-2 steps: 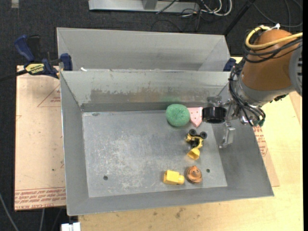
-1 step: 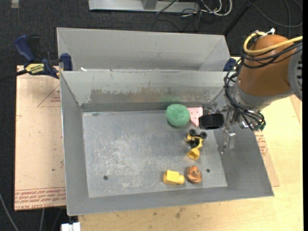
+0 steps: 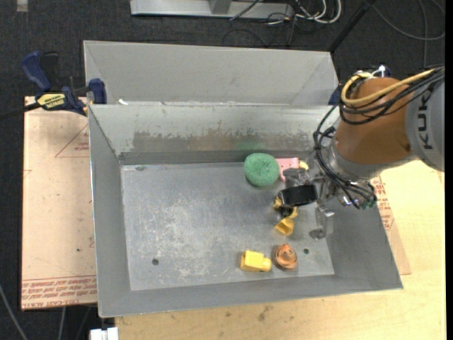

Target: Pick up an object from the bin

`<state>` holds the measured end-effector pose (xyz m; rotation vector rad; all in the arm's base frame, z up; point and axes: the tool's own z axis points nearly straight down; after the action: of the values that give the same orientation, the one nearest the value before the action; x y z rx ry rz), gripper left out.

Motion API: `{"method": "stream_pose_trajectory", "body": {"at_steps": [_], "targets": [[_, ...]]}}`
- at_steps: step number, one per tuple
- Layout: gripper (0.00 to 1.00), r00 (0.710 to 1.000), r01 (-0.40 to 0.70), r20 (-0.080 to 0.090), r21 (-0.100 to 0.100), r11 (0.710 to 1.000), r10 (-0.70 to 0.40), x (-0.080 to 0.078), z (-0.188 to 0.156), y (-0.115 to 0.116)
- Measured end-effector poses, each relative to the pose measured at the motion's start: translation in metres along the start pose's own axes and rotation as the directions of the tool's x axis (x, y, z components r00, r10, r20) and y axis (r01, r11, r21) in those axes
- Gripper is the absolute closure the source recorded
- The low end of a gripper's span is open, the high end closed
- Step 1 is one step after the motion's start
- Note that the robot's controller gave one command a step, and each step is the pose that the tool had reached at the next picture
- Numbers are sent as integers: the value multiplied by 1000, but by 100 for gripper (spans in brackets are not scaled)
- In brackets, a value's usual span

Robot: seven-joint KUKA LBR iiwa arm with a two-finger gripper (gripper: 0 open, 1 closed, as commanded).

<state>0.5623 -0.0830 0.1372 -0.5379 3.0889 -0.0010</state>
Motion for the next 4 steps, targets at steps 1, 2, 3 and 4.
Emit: {"method": "stream_pose_trajectory", "body": {"at_steps": [1,2,3,4], "targets": [[0,998,70,-5,-3,998,-70,-2,35,-1],[100,947,322,7,-3,947,-322,-33,49,-6],[100,947,322,7,-3,947,-322,-33,49,-6],[100,944,328,24,13,945,-328,-22,50,2]]}}
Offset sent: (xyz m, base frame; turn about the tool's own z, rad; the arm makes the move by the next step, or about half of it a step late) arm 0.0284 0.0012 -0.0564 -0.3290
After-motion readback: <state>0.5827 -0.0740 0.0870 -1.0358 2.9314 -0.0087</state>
